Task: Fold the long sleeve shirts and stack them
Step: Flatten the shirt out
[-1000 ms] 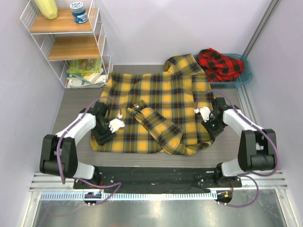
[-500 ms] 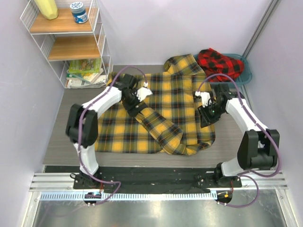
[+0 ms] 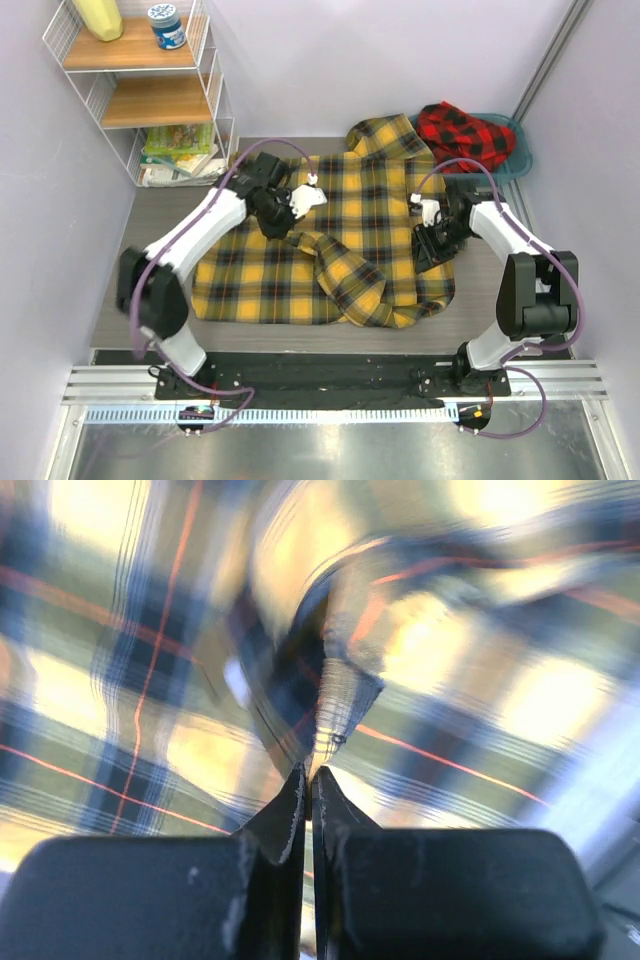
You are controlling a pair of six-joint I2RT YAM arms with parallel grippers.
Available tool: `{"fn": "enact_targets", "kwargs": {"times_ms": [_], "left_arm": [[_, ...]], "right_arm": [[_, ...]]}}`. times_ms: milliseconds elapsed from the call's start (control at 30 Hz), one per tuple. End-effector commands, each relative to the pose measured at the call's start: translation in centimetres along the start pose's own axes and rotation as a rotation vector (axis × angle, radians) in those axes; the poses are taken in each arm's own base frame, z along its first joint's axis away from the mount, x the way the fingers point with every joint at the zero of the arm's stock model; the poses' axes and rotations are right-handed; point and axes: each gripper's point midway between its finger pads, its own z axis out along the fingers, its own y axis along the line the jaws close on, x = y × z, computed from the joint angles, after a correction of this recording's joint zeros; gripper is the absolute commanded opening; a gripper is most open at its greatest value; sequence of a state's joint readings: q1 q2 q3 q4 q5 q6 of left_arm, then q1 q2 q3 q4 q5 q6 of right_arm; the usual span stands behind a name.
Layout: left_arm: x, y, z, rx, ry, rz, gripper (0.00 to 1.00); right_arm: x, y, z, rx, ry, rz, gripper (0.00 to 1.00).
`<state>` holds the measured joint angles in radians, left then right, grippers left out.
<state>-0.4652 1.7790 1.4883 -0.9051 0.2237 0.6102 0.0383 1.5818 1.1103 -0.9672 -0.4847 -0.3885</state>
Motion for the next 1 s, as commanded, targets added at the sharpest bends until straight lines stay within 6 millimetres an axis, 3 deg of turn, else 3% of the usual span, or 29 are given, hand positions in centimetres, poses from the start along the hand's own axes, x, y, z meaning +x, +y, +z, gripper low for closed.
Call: {"fn": "enact_targets", "kwargs": {"times_ms": [0, 100, 133, 200, 233, 267, 367, 500, 700, 800, 833, 900, 967], "left_arm": [[-3.7, -10.3, -10.7, 0.213, -0.244, 0.200, 0.00], [-4.0, -15.1, -15.1, 0.306, -0.356, 0.277, 0.00], [-4.6, -17.0, -18.0, 0.327, -0.462, 0.307, 0.00], [-6.7, -17.8, -21.8, 0.300, -0.614, 0.298, 0.00], [-7.0, -19.0, -24.8, 0.299, -0.700, 0.259, 0.00], [-8.6, -18.7, -26.9, 0.253, -0.801, 0.272, 0.00], [-10.2, -19.7, -33.0, 0.180, -1.032, 0.297, 0.00], [-10.7, -20.1, -34.1, 0.204, -1.092, 0.277, 0.00], [-11.2, -22.7, -30.4, 0.483, -0.987, 0.142, 0.00], [-12.0, -25.9, -29.3, 0.606, -0.956, 0.165, 0.00], [-12.6, -27.4, -29.8, 0.654, -0.974, 0.200, 0.00], [-13.5, -28.5, -30.2, 0.769, -0.950, 0.152, 0.00], [-14.7, -29.1, -31.8, 0.812, -0.991, 0.168, 0.00]], "right_arm": [[-0.9, -0.8, 0.2, 0.039, -0.018, 0.003, 0.28], [-1.1, -1.0, 0.0, 0.054, -0.025, -0.004, 0.28], [-1.1, -1.0, 0.0, 0.055, -0.024, -0.004, 0.28], [-0.9, -1.0, 0.0, 0.057, -0.021, -0.012, 0.28], [-0.8, -1.2, 0.1, 0.061, -0.016, -0.012, 0.28], [-0.6, -1.3, 0.1, 0.066, -0.011, -0.017, 0.28], [0.0, -1.6, 0.3, 0.074, 0.008, -0.023, 0.28], [0.1, -1.9, 0.5, 0.093, 0.030, -0.045, 0.28], [-0.4, -2.4, 0.2, 0.118, 0.037, -0.076, 0.29], [0.2, -2.9, 0.6, 0.133, 0.065, -0.086, 0.29], [0.5, -3.1, 0.7, 0.139, 0.079, -0.087, 0.29], [0.8, -3.4, 0.9, 0.146, 0.089, -0.094, 0.29], [0.9, -3.3, 0.9, 0.144, 0.089, -0.098, 0.29]]}}
